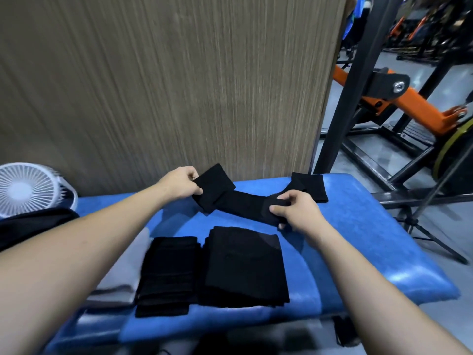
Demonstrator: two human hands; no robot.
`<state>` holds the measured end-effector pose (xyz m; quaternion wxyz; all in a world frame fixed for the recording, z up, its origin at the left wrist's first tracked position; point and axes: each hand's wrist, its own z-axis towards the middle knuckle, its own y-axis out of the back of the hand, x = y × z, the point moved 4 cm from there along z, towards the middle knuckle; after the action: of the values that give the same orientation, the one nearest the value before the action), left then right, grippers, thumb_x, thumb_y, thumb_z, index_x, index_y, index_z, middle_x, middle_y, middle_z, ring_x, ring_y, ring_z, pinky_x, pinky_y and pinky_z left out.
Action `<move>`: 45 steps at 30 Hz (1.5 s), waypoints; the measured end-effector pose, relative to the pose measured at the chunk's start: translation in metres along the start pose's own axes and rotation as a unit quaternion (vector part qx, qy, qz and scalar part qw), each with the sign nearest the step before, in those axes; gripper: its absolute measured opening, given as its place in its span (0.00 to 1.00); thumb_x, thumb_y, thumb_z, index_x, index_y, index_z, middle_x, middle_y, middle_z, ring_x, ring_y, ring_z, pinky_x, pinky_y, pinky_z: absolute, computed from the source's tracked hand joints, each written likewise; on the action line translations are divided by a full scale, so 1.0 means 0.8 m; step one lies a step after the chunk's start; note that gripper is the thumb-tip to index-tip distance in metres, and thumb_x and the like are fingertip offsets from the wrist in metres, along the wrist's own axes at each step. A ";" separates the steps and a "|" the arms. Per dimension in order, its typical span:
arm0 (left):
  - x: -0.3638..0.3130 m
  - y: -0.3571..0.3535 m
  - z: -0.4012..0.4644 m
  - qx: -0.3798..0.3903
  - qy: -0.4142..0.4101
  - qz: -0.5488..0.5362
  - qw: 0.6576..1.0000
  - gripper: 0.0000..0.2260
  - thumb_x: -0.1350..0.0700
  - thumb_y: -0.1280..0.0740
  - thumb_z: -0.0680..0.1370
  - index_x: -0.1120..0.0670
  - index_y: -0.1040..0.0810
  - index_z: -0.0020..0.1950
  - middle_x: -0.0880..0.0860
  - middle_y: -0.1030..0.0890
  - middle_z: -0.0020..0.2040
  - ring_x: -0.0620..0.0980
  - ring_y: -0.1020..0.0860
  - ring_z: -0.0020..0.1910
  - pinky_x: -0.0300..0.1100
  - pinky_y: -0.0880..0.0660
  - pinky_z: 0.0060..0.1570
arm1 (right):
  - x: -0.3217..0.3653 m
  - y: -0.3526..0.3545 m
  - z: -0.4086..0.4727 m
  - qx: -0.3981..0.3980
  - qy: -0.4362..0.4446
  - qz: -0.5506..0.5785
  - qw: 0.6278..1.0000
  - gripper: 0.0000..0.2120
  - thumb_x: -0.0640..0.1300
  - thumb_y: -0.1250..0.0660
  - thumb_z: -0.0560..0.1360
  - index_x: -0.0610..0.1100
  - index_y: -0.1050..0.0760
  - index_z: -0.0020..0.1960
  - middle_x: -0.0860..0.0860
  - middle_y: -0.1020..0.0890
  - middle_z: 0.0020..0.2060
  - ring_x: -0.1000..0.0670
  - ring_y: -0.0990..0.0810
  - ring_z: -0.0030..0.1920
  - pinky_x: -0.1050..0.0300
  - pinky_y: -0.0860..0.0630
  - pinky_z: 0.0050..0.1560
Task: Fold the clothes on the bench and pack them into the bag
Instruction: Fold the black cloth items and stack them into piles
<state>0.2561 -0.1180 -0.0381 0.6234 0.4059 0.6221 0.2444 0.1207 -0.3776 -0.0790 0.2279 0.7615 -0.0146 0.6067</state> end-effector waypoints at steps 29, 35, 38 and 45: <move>-0.036 -0.076 -0.043 0.091 -0.107 -0.017 0.990 0.05 0.57 0.29 0.75 0.54 0.20 0.50 0.51 0.18 0.45 0.48 0.21 0.42 0.41 0.25 0.47 | -0.019 -0.004 0.006 0.005 -0.026 -0.021 0.999 0.07 0.37 0.36 0.76 0.41 0.28 0.53 0.47 0.23 0.37 0.48 0.21 0.26 0.61 0.39 0.20; -0.017 -0.074 -0.032 0.033 0.001 0.110 0.993 0.25 0.40 0.29 0.73 0.57 0.27 0.58 0.54 0.22 0.56 0.54 0.22 0.52 0.50 0.25 0.54 | -0.019 -0.009 0.009 0.000 -0.013 -0.045 0.999 0.06 0.38 0.35 0.75 0.43 0.29 0.51 0.48 0.22 0.37 0.46 0.20 0.28 0.63 0.39 0.19; -0.021 -0.080 -0.028 0.053 0.005 0.142 0.988 0.31 0.37 0.28 0.70 0.57 0.29 0.64 0.53 0.23 0.59 0.53 0.23 0.58 0.50 0.25 0.58 | -0.019 -0.010 0.007 0.004 -0.006 -0.058 0.998 0.07 0.37 0.35 0.75 0.44 0.28 0.51 0.48 0.23 0.35 0.48 0.21 0.28 0.64 0.38 0.18; -0.030 -0.093 -0.031 0.068 0.037 0.002 0.997 0.19 0.53 0.22 0.69 0.60 0.23 0.54 0.56 0.18 0.49 0.56 0.19 0.51 0.50 0.21 0.53 | -0.020 -0.009 0.004 0.017 0.000 -0.077 0.997 0.10 0.35 0.33 0.74 0.43 0.28 0.54 0.48 0.22 0.36 0.50 0.23 0.26 0.67 0.38 0.18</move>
<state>0.2141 -0.1737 -0.0821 0.5705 0.4394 0.6588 0.2179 0.1216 -0.3762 -0.0968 0.2612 0.7642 0.0546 0.5872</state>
